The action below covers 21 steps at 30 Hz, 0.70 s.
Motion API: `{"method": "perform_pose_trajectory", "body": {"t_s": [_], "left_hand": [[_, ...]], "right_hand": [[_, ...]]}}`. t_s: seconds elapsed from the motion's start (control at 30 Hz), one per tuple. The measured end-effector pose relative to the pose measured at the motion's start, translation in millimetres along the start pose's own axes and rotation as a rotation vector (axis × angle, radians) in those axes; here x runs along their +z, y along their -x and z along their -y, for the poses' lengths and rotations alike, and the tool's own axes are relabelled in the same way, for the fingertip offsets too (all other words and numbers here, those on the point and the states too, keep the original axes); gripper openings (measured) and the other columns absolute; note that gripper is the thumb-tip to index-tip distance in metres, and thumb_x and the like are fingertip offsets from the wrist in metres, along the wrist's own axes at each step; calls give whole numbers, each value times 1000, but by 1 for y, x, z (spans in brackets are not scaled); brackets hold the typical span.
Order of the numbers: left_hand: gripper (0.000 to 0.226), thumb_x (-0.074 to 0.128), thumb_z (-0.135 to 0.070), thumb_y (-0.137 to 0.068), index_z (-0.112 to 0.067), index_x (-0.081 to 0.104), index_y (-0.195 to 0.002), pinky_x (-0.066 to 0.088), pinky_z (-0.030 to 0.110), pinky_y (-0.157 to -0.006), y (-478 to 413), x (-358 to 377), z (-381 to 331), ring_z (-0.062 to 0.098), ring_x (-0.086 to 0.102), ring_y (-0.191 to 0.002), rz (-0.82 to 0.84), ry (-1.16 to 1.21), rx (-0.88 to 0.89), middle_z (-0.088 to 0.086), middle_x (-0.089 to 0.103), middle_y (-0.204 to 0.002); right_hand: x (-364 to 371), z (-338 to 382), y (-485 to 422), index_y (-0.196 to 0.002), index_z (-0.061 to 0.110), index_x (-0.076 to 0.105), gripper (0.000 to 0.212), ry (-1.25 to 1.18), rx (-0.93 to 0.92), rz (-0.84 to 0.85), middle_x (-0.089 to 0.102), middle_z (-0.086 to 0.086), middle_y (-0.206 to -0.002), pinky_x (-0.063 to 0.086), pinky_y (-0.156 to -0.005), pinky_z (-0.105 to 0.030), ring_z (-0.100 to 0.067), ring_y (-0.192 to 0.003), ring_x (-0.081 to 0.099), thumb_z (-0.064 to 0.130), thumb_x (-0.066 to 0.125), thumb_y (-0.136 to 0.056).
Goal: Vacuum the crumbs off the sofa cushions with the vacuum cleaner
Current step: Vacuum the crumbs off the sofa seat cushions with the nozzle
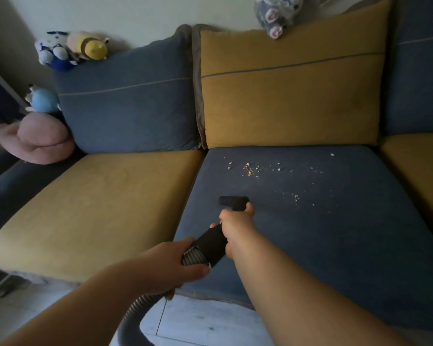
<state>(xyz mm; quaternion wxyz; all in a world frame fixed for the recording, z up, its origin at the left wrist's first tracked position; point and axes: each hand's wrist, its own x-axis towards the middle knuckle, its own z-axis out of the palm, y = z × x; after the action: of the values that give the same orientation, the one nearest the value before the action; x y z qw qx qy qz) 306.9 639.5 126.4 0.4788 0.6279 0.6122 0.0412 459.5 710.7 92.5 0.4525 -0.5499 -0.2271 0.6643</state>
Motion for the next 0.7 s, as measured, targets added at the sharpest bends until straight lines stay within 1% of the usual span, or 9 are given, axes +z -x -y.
{"method": "perform_pose_trajectory", "body": {"t_s": [0.07,0.1,0.2,0.3,0.37,0.43,0.57,0.63,0.7], "left_hand": [[32,71,-43,-83,-33,53,-107,53,26,-55,2,-4,3,12,58,-54,-24,-13,-2,7,58,-77],[31,71,-42,-83,-33,53,-107,53,25,-54,2,-5,3,11,58,-54,-28,-19,2,7,59,-77],[31,71,-44,-83,-35,51,-106,54,25,-56,-4,-2,-2,12,58,-56,8,-28,20,8,59,-81],[31,70,-45,-84,-39,49,-106,53,22,-57,-13,5,-12,6,58,-54,46,-56,29,5,59,-84],[33,69,-46,-84,-39,48,-108,53,21,-57,-20,11,-20,5,59,-54,62,-68,36,3,58,-86],[34,70,-47,-82,-40,49,-109,53,20,-57,-26,16,-28,4,60,-54,73,-69,48,2,58,-87],[31,71,-47,-82,-40,51,-104,52,21,-55,-39,30,-48,3,60,-52,96,-82,103,-1,59,-83],[31,70,-49,-82,-41,50,-104,51,19,-55,-45,39,-58,1,60,-53,114,-136,135,-3,60,-84],[34,69,-53,-81,-43,50,-107,51,16,-56,-48,47,-65,0,61,-57,139,-187,159,-6,61,-87]], "right_hand": [[6,-4,1,-141,27,26,63,-13,13,25,51,-12,-102,44,-50,-31,-25,-64,59,3,50,-88],[8,-4,2,-141,27,26,63,-23,14,26,52,-12,-101,44,-51,-31,-25,-64,59,3,50,-88],[-1,0,-2,-141,25,27,63,-28,11,-2,52,-5,-86,45,-51,-31,-22,-61,59,2,51,-87],[-16,5,-4,-142,24,27,64,-7,6,-37,53,-5,-84,44,-48,-28,-20,-58,61,3,51,-86],[-24,11,-10,-146,28,22,69,-17,64,-91,54,-7,-85,45,-45,-29,-20,-55,60,2,50,-89],[-34,15,-15,-149,38,15,76,-27,141,-175,55,-10,-84,46,-42,-29,-18,-50,58,0,48,-91],[-63,18,-13,-146,44,20,77,-80,98,-223,56,-11,-85,52,-49,-31,-20,-51,58,0,47,-89],[-83,20,-12,-147,44,20,77,-104,97,-266,57,-12,-88,53,-50,-32,-21,-53,60,1,48,-90],[-100,22,-8,-147,43,20,78,-113,104,-288,58,-13,-91,53,-48,-31,-21,-54,61,0,50,-90]]}}
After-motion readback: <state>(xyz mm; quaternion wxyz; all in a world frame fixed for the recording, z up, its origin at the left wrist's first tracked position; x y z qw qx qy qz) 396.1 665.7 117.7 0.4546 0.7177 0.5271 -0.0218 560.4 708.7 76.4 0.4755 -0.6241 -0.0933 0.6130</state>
